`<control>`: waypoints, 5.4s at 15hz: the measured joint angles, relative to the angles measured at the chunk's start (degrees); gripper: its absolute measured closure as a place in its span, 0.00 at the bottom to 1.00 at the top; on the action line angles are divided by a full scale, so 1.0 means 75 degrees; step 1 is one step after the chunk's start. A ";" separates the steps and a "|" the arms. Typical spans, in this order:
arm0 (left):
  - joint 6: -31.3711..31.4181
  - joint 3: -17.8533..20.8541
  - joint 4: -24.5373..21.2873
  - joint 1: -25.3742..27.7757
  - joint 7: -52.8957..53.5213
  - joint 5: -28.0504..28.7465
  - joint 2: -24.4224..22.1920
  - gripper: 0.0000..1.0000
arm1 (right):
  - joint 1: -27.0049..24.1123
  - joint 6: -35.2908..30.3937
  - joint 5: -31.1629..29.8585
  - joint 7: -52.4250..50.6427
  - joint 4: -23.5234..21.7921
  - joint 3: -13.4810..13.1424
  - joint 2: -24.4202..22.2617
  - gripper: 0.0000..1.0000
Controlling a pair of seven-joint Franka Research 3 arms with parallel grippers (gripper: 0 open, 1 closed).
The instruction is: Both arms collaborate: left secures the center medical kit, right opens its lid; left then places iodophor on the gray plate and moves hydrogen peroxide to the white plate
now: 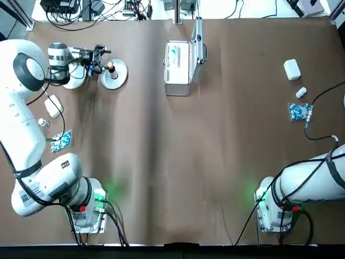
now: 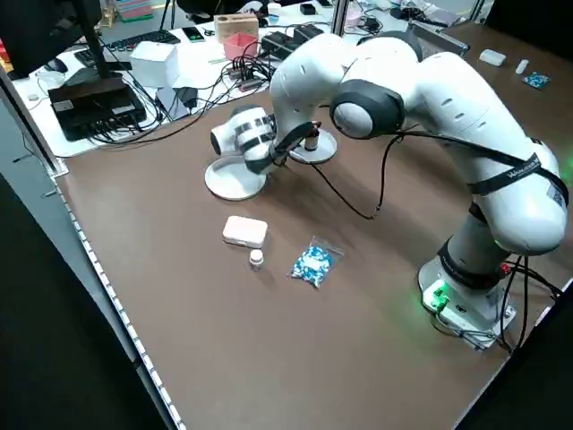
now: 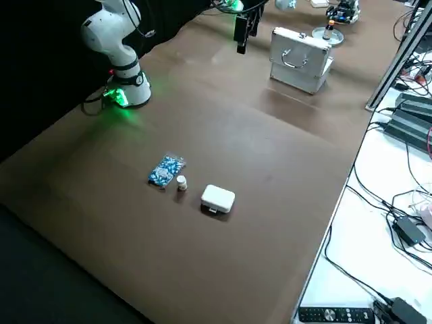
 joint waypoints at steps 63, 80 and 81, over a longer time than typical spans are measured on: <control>0.5300 -0.0016 0.1345 -0.7438 -0.1125 0.9514 -0.1411 0.40 | 0.0000 0.0025 0.0000 0.0006 0.0015 -0.0019 0.0000 0.01; 0.5295 -0.0011 0.1350 -0.7501 -0.0817 0.9691 -0.1166 0.52 | 0.0001 0.0050 0.0000 0.0007 0.0048 -0.0039 0.0000 0.01; 0.5299 -0.0012 0.1357 -0.7502 -0.0817 0.9691 -0.1147 0.52 | 0.0001 0.0060 0.0000 0.0007 0.0048 -0.0040 0.0000 0.01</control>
